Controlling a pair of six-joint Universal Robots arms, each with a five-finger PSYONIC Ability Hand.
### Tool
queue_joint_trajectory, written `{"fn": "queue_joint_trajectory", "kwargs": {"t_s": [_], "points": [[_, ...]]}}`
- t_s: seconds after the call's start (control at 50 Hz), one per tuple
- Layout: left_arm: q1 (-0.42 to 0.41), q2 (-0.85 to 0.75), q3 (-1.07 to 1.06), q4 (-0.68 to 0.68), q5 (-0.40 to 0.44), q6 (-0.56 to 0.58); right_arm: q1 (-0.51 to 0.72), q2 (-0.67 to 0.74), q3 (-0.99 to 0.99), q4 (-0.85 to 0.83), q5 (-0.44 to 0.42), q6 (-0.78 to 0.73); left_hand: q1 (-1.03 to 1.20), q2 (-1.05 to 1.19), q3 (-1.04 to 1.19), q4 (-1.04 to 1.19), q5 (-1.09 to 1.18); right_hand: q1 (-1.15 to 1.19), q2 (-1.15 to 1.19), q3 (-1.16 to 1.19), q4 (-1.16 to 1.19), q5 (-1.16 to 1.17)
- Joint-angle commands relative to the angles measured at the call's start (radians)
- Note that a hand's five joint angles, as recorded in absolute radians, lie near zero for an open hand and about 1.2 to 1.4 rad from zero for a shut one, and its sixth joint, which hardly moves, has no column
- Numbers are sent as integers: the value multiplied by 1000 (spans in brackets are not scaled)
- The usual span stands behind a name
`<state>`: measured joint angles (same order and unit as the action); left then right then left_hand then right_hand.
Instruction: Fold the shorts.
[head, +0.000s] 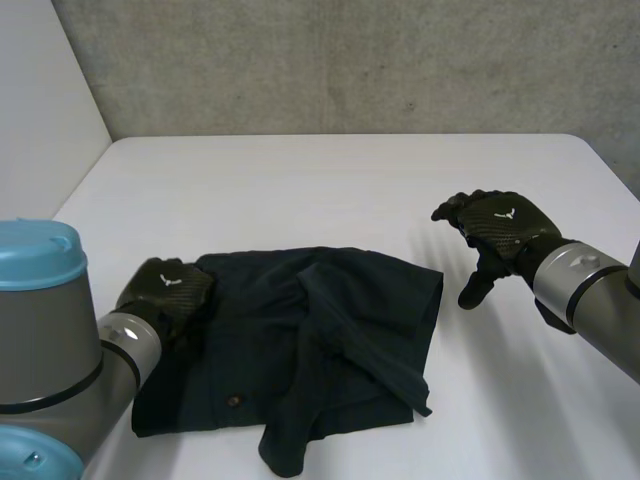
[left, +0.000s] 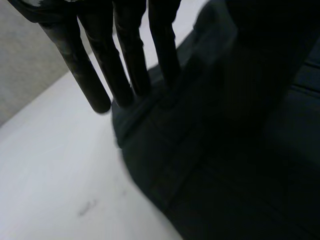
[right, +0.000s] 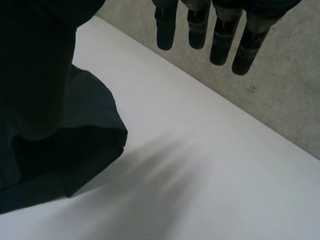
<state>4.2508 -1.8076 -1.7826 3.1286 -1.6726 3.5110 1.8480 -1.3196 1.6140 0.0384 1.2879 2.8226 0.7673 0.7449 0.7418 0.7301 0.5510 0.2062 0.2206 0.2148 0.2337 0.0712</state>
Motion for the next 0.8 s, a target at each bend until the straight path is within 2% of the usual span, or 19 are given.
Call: {"fn": "queue_joint_trajectory", "kwargs": {"t_s": [0.02,0.18,0.28,0.36,0.44,0.48,0.6,0.68,0.72,0.74,0.76,0.8], "points": [[37,-38,46,5,10,12,3,5,12,-20,4,0,629,651,654,666,671,-32,-46,-40,-59,-71],[202,39,209,105,1,88,8,5,12,-22,2,1,629,651,654,666,671,-32,-46,-40,-59,-71],[212,83,356,191,-39,94,10,5,14,-22,2,1,629,651,654,666,671,-32,-46,-40,-59,-71],[134,93,482,205,-88,68,10,5,21,-23,4,1,629,651,654,666,671,-32,-46,-40,-59,-71],[-26,65,594,202,-107,49,0,2,24,-37,16,5,629,651,654,666,671,-32,-46,-40,-59,-71],[-78,38,614,199,-107,49,-1,2,26,-46,28,6,629,651,654,666,671,-32,-46,-40,-59,-71],[-303,-126,640,185,-102,49,-4,-4,30,-68,108,17,629,651,654,666,671,-32,-46,-40,-59,-71],[-425,-229,628,166,-101,54,-21,-4,30,-80,145,17,629,651,654,666,671,-32,-46,-40,-59,-71],[-459,-274,625,154,-101,54,-35,-4,30,-80,151,17,629,651,654,666,671,-32,-46,-40,-59,-71],[-474,-297,624,147,-101,54,-41,-4,30,-80,152,17,530,553,556,568,572,-32,-46,-40,-59,-71],[-498,-335,620,122,-101,54,-53,-4,30,-80,151,17,224,247,250,262,266,-32,-46,-40,-59,-71],[-517,-361,609,93,-104,55,-64,-4,29,-80,149,17,11,33,36,48,53,-32,-46,-40,-59,-71]]}}
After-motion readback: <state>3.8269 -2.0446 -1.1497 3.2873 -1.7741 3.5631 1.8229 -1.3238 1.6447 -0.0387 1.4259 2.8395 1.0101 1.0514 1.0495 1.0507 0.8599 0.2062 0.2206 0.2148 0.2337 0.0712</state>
